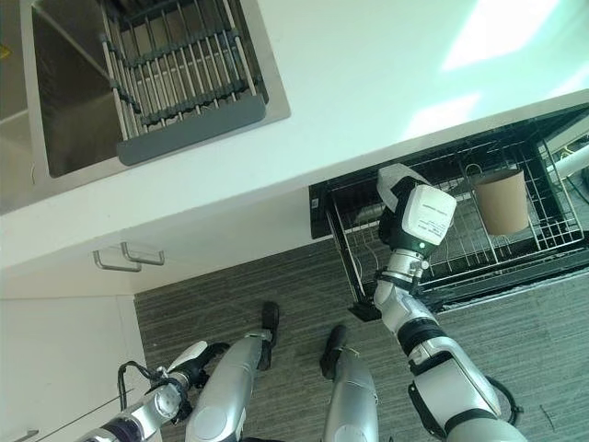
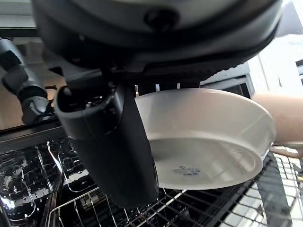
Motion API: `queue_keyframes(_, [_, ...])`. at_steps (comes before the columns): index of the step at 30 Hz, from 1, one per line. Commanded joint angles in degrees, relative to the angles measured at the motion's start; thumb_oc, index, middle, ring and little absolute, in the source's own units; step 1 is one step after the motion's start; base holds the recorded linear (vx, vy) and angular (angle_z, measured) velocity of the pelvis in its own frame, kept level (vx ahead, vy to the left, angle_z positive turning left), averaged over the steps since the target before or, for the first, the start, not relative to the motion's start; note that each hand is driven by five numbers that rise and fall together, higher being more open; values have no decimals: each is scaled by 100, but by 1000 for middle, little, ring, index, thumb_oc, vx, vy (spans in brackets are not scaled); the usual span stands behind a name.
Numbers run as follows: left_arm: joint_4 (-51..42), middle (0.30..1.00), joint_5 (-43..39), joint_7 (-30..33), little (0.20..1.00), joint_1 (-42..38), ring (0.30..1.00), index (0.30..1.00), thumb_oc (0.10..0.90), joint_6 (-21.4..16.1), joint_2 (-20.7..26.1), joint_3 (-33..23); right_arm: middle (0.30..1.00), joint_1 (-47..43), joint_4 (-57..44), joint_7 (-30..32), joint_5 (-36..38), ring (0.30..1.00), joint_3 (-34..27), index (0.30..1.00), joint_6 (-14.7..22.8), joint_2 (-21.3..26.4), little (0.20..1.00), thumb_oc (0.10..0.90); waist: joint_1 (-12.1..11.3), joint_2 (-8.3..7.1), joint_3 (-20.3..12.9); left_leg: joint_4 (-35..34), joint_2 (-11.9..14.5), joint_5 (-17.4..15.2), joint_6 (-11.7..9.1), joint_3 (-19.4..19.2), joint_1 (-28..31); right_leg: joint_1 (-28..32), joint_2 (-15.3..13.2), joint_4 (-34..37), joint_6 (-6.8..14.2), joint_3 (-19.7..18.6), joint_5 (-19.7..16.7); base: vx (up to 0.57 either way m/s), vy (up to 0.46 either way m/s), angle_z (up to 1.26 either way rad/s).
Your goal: Place the dishes in the dishwasher.
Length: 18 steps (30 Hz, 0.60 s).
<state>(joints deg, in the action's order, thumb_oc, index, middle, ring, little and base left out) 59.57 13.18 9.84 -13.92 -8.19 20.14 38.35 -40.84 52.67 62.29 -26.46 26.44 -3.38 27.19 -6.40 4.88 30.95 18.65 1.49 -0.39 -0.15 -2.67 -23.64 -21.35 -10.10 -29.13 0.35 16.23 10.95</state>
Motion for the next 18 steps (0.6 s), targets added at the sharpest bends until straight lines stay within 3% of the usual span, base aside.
queue_keyframes(1, [-513,900,-346,190,900,139,900,900,800,-490,-213,101,300,-405,-5,849,60,300,129,300,-143,498,300,400,61,84,-116,-146,-34,-752,243,69,241,79,294,-50,-14,-216,438,0,0,0])
queue_keyframes(7, [-748,900,-626,135,900,96,900,900,800,-482,-167,207,300,-553,377,823,839,300,24,300,-360,416,300,400,55,135,-116,-146,-35,-723,270,16,26,-168,301,-61,0,-273,385,-12,8,0])
queue_keyframes(11, [-937,900,-723,116,900,53,900,900,800,-329,-144,313,300,-662,603,345,1296,300,-215,300,-322,352,300,400,62,165,-116,-146,-41,-715,274,-41,-93,-298,299,-34,12,-294,351,-43,23,-3])
queue_keyframes(12, [-992,900,-774,105,900,39,900,900,800,-278,-141,353,561,-721,669,125,1487,561,-251,561,-357,286,561,574,55,172,-116,-146,-42,-705,278,-65,-134,-349,288,-43,7,-299,342,-59,27,-7])
queue_keyframes(13, [-1108,900,-833,91,900,43,900,900,800,-195,-133,387,900,-749,752,-145,1882,900,-295,900,-238,231,900,800,45,187,-116,-146,-44,-697,282,-85,-174,-398,278,-65,2,-292,339,-64,30,-8])
queue_keyframes(15, [-1215,900,-897,22,900,25,900,900,800,-129,-100,398,900,-836,857,-809,2057,900,-383,900,103,148,900,800,30,216,-116,-146,-50,-684,283,-106,-219,-450,267,-88,-2,-286,341,-52,27,-5])
queue_keyframes(18, [-1513,900,-954,-126,900,-19,900,900,800,82,55,379,900,-1113,948,-2904,2583,900,-242,900,319,10,900,800,-24,229,-116,-146,-44,-653,270,-147,-282,-530,247,-134,-10,-283,346,-55,1,2])
